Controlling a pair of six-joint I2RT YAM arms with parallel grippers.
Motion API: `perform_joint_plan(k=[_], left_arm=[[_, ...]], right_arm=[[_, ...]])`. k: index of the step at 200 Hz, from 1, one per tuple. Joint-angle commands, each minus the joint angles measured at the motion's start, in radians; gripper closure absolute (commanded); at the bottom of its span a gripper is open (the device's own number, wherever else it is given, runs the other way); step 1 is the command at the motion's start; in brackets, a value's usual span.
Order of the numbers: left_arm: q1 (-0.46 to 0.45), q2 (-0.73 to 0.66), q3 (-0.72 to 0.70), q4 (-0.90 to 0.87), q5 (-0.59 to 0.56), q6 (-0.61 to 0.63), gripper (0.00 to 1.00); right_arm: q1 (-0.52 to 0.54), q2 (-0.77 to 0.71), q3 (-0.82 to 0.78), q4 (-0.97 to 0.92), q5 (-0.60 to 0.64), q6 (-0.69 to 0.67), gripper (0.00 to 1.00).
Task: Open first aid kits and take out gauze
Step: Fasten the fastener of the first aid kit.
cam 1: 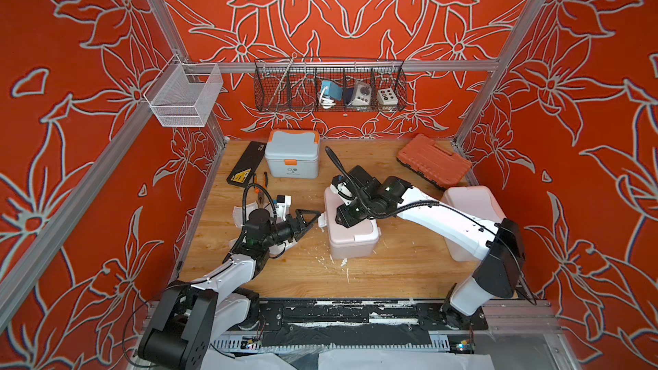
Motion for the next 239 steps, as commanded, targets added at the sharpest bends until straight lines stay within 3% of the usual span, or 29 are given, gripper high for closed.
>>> perform_joint_plan(k=[1,80,169,198,239], left_arm=[[-0.026,0.023,0.002,0.104,0.013,-0.028,0.03],[-0.076,0.175,0.016,0.245,-0.014,-0.077,0.03],[-0.111,0.337,0.016,0.652,0.038,-0.256,0.03],[-0.112,0.356,0.018,0.747,0.053,-0.309,0.03],[-0.11,0.325,0.015,0.739,0.057,-0.312,0.03]], right_arm=[[0.002,0.018,-0.063,-0.057,-0.012,0.028,0.64],[0.003,0.001,-0.084,-0.042,-0.013,0.037,0.65],[0.002,-0.013,-0.101,-0.025,-0.028,0.04,0.65],[0.002,-0.012,-0.106,-0.021,-0.032,0.04,0.66],[0.002,-0.012,-0.112,-0.019,-0.034,0.038,0.66]])
